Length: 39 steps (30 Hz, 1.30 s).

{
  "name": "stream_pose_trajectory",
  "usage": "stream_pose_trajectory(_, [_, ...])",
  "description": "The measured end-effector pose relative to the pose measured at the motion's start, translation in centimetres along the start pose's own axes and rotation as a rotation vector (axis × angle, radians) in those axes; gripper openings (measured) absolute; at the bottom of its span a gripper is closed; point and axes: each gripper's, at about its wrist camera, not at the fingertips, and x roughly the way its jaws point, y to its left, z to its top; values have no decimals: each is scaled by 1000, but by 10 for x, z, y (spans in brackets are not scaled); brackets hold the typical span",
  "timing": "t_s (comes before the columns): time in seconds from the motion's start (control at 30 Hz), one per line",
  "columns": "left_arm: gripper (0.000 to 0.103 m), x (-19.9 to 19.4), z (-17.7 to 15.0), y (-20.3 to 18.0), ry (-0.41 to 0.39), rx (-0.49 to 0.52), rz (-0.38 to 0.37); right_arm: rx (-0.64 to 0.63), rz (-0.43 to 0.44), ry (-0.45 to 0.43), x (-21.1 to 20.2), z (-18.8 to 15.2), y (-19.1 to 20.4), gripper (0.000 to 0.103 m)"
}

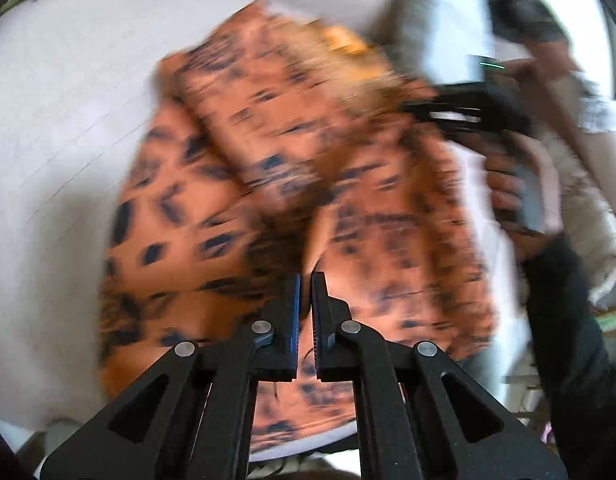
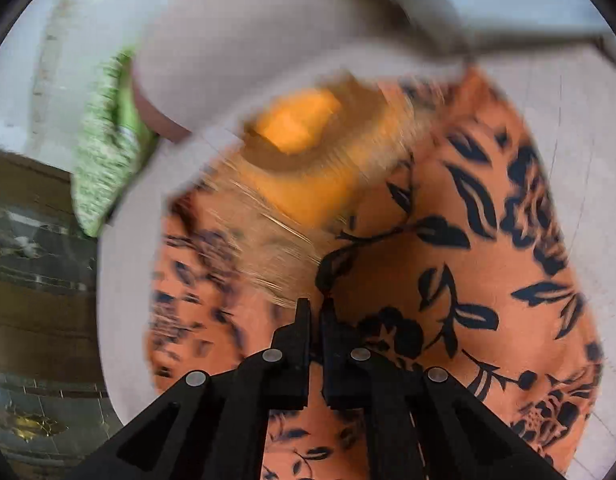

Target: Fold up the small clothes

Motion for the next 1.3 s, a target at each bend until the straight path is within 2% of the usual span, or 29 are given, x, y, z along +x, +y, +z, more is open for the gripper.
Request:
stream_pose_trajectory(0.03, [2, -2, -2, 6, 2, -8, -15, 23, 32, -7, -2, -4, -10, 3])
stream_pose_trajectory(0.07, [3, -8, -3, 10, -7, -13, -40, 16, 114, -47, -17, -10, -16, 4])
stream_pose_trajectory(0.1, [3, -13, -3, 10, -17, -12, -49, -12, 154, -84, -34, -17, -17, 5])
stream_pose_trajectory(0.13, [10, -19, -1, 9, -33, -5, -50, -55, 172, -140, -59, -28, -19, 8])
stream_pose_trajectory(0.17, [22, -25, 2, 4, -56, 8, -48, -80, 175, -175, -75, -37, -22, 17])
stream_pose_trajectory(0.2, [30, -29, 8, -3, -78, 18, -44, -103, 175, -217, -95, -49, -27, 28])
stream_pose_trajectory(0.23, [44, -34, 10, -6, -90, 23, -43, -105, 172, -245, -108, -59, -34, 53])
stream_pose_trajectory(0.27, [53, -37, 17, -16, -112, 33, -50, -81, 167, -289, -122, -72, -46, 63])
stream_pose_trajectory(0.3, [54, -37, 26, -25, -124, 44, -60, -54, 176, -324, -132, -84, -58, 63])
stream_pose_trajectory(0.37, [54, -34, 43, -51, -128, 62, -72, -18, 216, -332, -139, -97, -77, 63])
stream_pose_trajectory(0.5, [54, -8, 77, -94, -111, 97, -79, 133, 215, -331, -127, -111, -117, 63])
stream_pose_trajectory(0.6, [54, 20, 103, -115, -70, 77, -76, 243, 189, -299, -105, -101, -138, 52])
stream_pose_trajectory(0.7, [54, 47, 128, -134, -44, 81, -40, 314, 208, -278, -85, -85, -152, 44])
stream_pose_trajectory(0.77, [54, 60, 139, -146, -50, 134, 50, 300, 237, -293, -79, -75, -152, 41])
stream_pose_trajectory(0.8, [54, 65, 140, -146, -45, 139, 68, 285, 233, -302, -75, -70, -152, 40])
stream_pose_trajectory(0.83, [54, 65, 137, -144, -40, 137, 64, 279, 224, -299, -71, -66, -153, 30])
stream_pose_trajectory(0.87, [54, 66, 133, -138, -35, 130, 56, 283, 208, -286, -66, -64, -158, 15])
stream_pose_trajectory(0.9, [54, 65, 128, -133, -34, 126, 59, 287, 196, -280, -62, -65, -164, 11])
stream_pose_trajectory(1.03, [54, 54, 98, -92, -68, 82, 152, 334, 233, -333, -73, -75, -184, 9])
stream_pose_trajectory(1.1, [54, 48, 82, -69, -68, 23, 145, 291, 238, -362, -84, -74, -179, 9])
stream_pose_trajectory(1.17, [54, 36, 61, -41, -70, -61, 123, 255, 235, -336, -79, -73, -175, 9])
stream_pose_trajectory(1.23, [54, 16, 39, -20, -101, -129, 114, 282, 230, -308, -81, -78, -174, 9])
stream_pose_trajectory(1.3, [54, -5, 15, 0, -146, -190, 102, 222, 300, -338, -107, -98, -159, 9])
